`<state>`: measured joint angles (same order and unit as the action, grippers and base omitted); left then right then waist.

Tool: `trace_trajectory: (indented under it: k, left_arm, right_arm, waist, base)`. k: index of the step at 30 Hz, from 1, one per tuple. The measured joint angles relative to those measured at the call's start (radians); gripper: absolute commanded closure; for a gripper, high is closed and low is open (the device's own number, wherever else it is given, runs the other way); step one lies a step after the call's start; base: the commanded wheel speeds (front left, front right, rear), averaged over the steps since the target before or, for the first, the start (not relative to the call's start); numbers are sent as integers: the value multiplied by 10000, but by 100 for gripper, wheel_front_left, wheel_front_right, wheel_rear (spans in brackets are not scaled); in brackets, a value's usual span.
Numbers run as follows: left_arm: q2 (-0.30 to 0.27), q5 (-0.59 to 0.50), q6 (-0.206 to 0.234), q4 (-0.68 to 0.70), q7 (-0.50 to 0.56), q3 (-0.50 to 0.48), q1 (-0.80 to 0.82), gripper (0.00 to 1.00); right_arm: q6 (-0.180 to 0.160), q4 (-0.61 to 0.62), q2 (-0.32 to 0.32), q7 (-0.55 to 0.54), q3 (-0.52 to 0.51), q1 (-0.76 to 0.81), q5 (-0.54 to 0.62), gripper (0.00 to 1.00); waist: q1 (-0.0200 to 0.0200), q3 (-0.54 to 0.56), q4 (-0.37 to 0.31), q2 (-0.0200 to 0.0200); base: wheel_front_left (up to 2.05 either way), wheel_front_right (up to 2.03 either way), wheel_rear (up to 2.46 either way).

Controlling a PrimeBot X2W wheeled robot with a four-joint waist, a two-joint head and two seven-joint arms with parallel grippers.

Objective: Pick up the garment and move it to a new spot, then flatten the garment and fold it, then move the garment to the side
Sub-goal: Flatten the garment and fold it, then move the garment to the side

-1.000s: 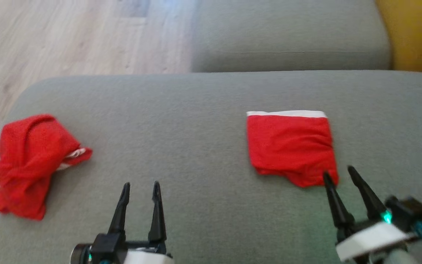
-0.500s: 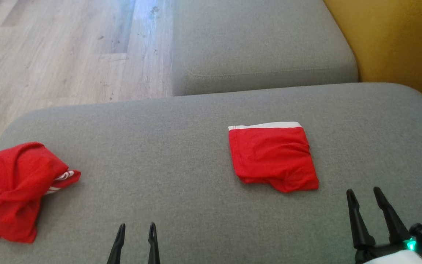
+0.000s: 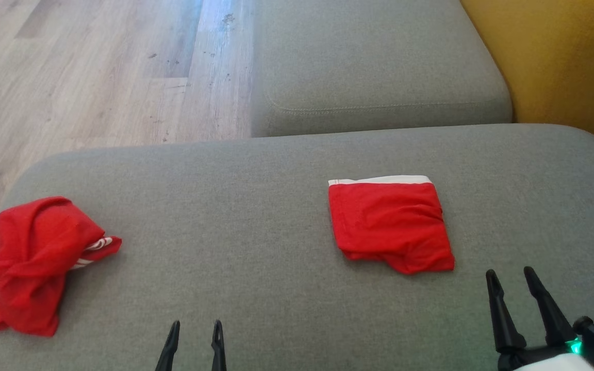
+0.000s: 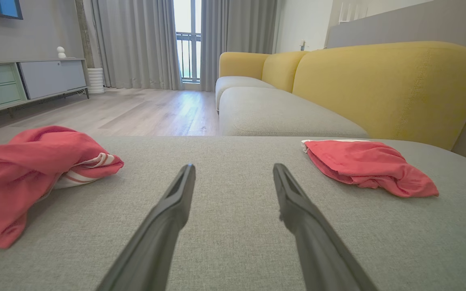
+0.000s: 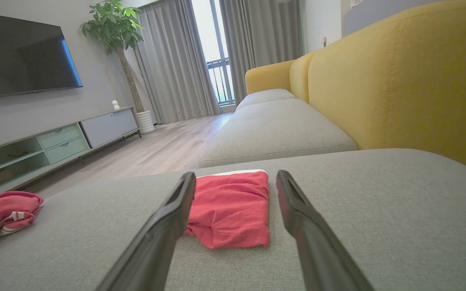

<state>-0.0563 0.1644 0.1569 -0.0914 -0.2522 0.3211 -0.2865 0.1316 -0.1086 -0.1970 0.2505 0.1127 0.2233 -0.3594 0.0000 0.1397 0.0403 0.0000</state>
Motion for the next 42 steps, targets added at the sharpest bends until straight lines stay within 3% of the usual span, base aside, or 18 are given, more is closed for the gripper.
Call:
trace_trajectory:
  k: [28, 35, 42]
  left_arm:
    - [2, 0, -35, -150, 0, 6, 164, 0]
    - [2, -73, -75, -153, 0, 0, 190, 0]
    - [4, -73, -75, -148, 0, 58, 583, 0]
  right_arm:
    - [0, -119, 19, 0, 201, 126, 0, 0]
    - [0, -222, 21, 0, 150, 100, -35, 0]
    - [0, -1150, -142, -13, 504, -749, -717, 0]
  waist:
    - [0, -78, 24, 0]
    - [0, -461, 107, 0]
    - [1, -1158, 202, 0]
  base:
    - [0, 0, 0]
    - [0, 0, 0]
    - [0, 0, 0]
